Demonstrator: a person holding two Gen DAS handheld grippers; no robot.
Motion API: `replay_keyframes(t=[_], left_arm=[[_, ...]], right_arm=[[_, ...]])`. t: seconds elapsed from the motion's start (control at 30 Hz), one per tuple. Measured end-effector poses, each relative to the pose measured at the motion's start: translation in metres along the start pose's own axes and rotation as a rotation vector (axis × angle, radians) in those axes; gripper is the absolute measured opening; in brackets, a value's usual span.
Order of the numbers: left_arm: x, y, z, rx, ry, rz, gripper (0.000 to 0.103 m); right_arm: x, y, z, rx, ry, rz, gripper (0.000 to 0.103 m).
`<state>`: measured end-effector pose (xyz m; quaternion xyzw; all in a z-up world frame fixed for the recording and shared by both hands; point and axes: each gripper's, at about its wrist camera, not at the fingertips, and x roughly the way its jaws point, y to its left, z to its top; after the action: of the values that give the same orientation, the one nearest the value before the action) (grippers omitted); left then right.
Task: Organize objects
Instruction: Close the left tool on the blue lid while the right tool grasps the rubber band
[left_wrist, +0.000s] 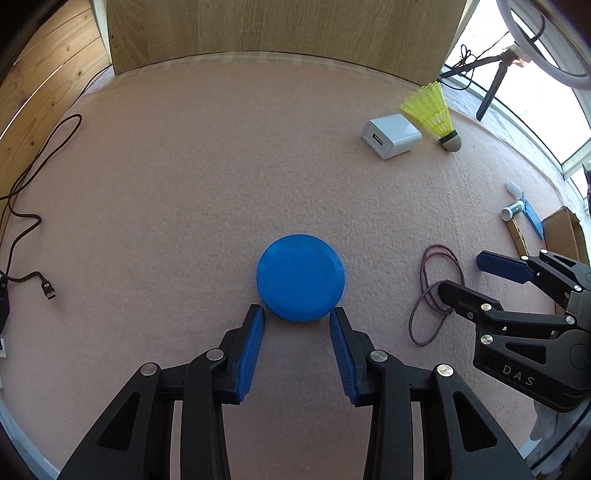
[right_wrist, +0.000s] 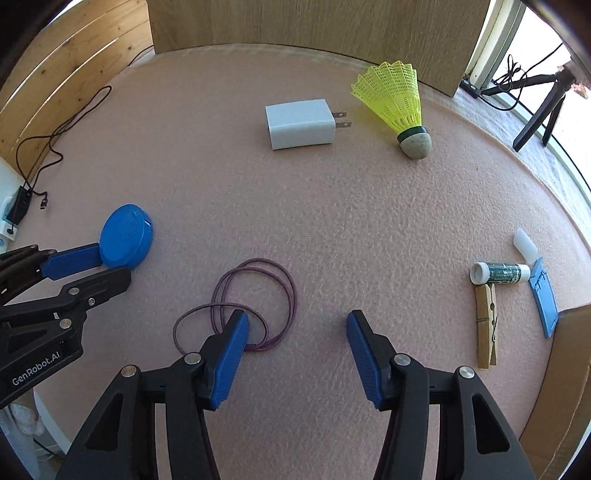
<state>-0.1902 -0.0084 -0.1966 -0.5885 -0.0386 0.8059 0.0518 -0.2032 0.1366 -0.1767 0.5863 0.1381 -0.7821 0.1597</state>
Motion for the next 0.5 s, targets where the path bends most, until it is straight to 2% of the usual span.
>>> replay_keyframes(t=[0.13,0.23,0.3,0.4,0.5], left_arm=[[-0.001,-0.001,-0.001,-0.002,-0.002,-0.003,0.034],[0.0,0.003,0.0,-0.004,-0.003,-0.009,0.03],[-0.001,0.007,0.0,-0.006,-0.003,-0.011,0.027],[0.0,0.01,-0.001,-0.01,-0.005,-0.014,0.022],[0.0,0.01,-0.001,-0.017,-0.006,-0.02,0.018]], right_arm=[[0.001,0.002,0.007,-0.019,-0.01,0.002,0.042],[0.0,0.002,0.011,-0.02,-0.01,0.019,0.025],[0.0,0.004,0.01,-0.028,-0.008,0.029,0.009],[-0.001,0.007,0.008,-0.038,-0.011,0.032,0.004],[-0.003,0.003,0.003,-0.023,-0.014,0.048,0.003]])
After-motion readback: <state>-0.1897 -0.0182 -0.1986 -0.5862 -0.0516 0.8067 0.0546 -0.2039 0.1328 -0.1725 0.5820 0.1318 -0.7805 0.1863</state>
